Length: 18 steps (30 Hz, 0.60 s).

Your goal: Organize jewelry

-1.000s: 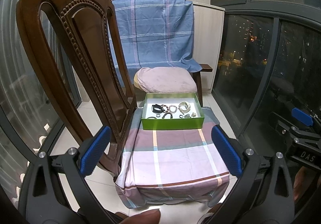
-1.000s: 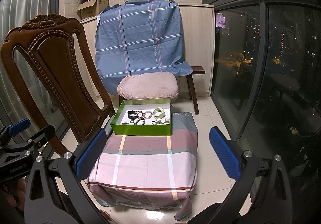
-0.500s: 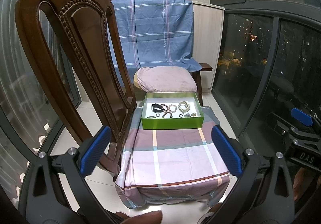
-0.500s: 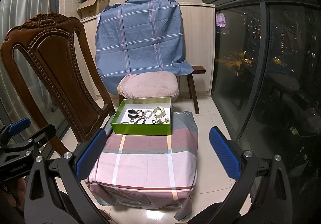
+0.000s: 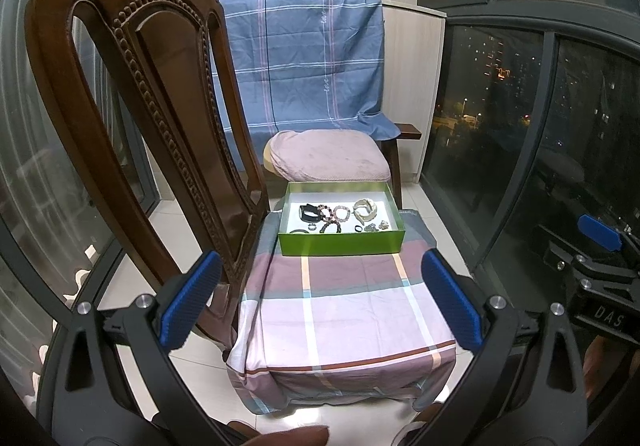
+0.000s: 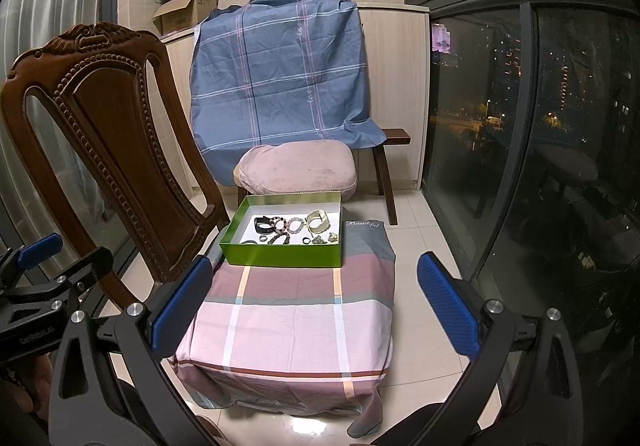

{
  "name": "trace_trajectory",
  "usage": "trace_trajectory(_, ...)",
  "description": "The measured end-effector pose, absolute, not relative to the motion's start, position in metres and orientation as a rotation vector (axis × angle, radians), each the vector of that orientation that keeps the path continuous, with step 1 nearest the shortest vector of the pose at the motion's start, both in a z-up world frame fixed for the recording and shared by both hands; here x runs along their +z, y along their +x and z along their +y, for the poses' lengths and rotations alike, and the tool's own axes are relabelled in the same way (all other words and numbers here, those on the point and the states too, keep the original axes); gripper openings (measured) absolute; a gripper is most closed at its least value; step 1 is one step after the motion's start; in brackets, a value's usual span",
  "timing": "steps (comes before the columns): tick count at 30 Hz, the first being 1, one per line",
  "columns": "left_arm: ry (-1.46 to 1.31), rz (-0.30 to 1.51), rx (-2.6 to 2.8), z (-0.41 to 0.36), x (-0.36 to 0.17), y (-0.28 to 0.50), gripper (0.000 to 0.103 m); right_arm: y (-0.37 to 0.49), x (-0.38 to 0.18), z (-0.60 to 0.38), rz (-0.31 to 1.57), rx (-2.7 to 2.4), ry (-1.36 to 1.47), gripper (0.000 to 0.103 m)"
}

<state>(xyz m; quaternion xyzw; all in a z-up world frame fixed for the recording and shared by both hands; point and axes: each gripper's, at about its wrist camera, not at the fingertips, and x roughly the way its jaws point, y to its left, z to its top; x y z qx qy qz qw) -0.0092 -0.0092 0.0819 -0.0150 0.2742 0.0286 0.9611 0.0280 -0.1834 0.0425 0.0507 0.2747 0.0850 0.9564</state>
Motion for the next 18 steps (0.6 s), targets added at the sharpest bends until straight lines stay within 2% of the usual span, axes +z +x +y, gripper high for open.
trace_trajectory(18,-0.027,0.566,0.052,-0.0073,0.0774,-0.0034,0.099,0.0321,0.0381,-0.1847,0.566,0.174,0.103,0.100)
